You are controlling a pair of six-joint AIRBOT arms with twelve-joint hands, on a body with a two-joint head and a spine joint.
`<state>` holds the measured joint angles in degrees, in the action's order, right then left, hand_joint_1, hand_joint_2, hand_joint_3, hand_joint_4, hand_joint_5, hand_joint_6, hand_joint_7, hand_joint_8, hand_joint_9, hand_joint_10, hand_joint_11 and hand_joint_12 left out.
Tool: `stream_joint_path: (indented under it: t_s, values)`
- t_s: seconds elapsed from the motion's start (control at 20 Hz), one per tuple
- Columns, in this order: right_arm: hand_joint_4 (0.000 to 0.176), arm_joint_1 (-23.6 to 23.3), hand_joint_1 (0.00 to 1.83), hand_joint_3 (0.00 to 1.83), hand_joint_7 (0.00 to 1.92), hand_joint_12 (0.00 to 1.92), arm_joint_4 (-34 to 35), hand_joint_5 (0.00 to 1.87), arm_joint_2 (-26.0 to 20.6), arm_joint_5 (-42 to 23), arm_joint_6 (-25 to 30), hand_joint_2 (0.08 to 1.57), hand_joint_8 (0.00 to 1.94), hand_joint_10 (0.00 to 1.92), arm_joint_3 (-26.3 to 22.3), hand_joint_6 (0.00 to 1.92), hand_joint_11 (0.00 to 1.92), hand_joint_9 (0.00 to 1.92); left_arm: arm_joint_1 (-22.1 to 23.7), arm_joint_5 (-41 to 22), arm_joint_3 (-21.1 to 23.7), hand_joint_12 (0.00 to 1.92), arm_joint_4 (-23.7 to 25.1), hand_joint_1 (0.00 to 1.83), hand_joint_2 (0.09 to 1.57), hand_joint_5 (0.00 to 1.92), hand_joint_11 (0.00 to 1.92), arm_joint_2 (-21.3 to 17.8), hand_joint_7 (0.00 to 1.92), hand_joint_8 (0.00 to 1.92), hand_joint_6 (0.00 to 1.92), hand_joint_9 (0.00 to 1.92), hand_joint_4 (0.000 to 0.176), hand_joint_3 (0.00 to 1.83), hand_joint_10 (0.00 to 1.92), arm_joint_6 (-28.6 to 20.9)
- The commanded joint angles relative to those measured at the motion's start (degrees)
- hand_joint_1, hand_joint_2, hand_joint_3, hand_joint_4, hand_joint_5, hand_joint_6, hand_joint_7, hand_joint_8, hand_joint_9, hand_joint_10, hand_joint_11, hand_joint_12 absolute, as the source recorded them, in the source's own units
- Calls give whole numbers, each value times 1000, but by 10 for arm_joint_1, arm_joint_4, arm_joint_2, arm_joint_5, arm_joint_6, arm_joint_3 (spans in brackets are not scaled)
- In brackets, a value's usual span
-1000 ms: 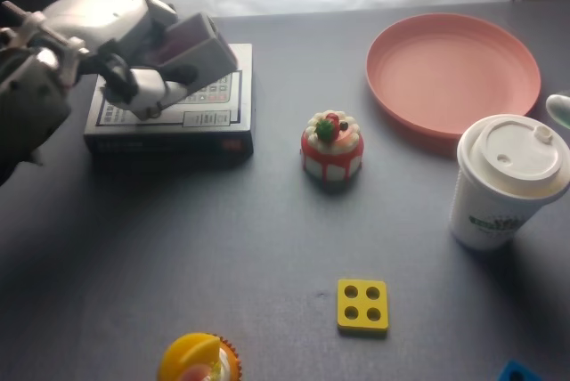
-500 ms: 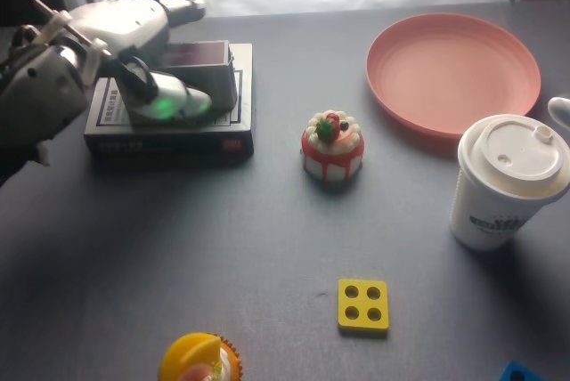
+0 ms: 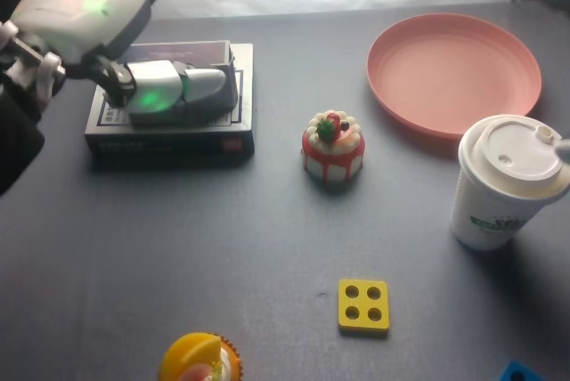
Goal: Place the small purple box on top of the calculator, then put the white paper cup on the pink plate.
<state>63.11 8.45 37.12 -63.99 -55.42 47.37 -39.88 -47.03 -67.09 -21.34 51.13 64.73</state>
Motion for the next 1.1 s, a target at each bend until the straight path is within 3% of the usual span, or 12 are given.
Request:
stream_joint_path:
  t_s: [0.0,0.1,0.25,0.3,0.4,0.45,0.5,0.6,0.65,0.9,1.0,1.05]
  values:
    - [25,-5,530,0,0,1088,-3,0,3,-51,7,1046,0,7,3,0,0,14,4,-95,4,0,20,500,1117,0,0,-5,0,0,0,0,153,31,0,-7]
    - [32,-5,526,0,0,1156,-15,0,8,-36,23,1028,0,11,7,0,0,17,-6,-115,16,0,40,554,1121,0,0,-12,0,0,0,0,161,27,0,-19]
    - [0,-8,557,0,0,578,-33,0,23,-8,46,955,0,6,19,0,0,1,-18,-137,34,0,59,758,1109,0,0,-20,0,0,0,0,137,12,0,-19]
    - [0,-12,571,0,0,602,-34,0,27,0,46,948,0,0,22,0,0,0,-19,-140,36,0,61,782,1108,0,0,-21,0,0,0,0,137,10,0,-19]
    - [51,-25,630,0,0,763,-36,0,43,26,46,942,0,0,33,0,0,0,-22,-142,38,0,63,766,1103,0,0,-21,0,0,0,0,114,5,0,-19]
    - [51,-31,630,0,0,763,-36,0,52,40,46,942,0,0,40,0,0,0,-24,-143,39,0,63,766,1103,0,0,-21,0,0,0,0,114,5,0,-20]
    - [60,-41,691,0,0,412,-36,0,64,59,46,925,0,0,50,0,0,0,-28,-145,40,0,63,760,1099,0,0,-22,0,0,0,0,122,3,0,-21]
    - [53,-54,746,0,0,346,-36,0,79,84,47,918,0,0,63,0,0,0,-30,-145,40,0,62,732,1098,0,0,-24,0,0,0,0,128,2,0,-21]
    - [39,-62,776,0,0,1135,-36,0,90,100,47,937,0,0,73,0,0,0,-30,-144,40,0,62,667,1122,0,0,-25,0,0,0,0,113,11,0,-21]
    - [46,-78,789,0,0,1436,-36,0,115,146,48,928,0,0,97,0,0,0,-31,-146,42,0,62,675,1139,0,0,-26,0,0,0,0,102,14,0,-21]
    - [38,-80,824,2,0,1747,-36,0,118,153,50,940,0,64,101,0,0,112,-31,-146,42,0,62,664,1133,0,0,-26,0,0,0,0,104,9,0,-21]
    - [4,-81,899,14,87,1808,-36,15,118,154,53,995,26,478,102,3,60,85,-32,-146,42,0,62,684,1131,0,0,-26,0,0,0,0,91,6,0,-21]
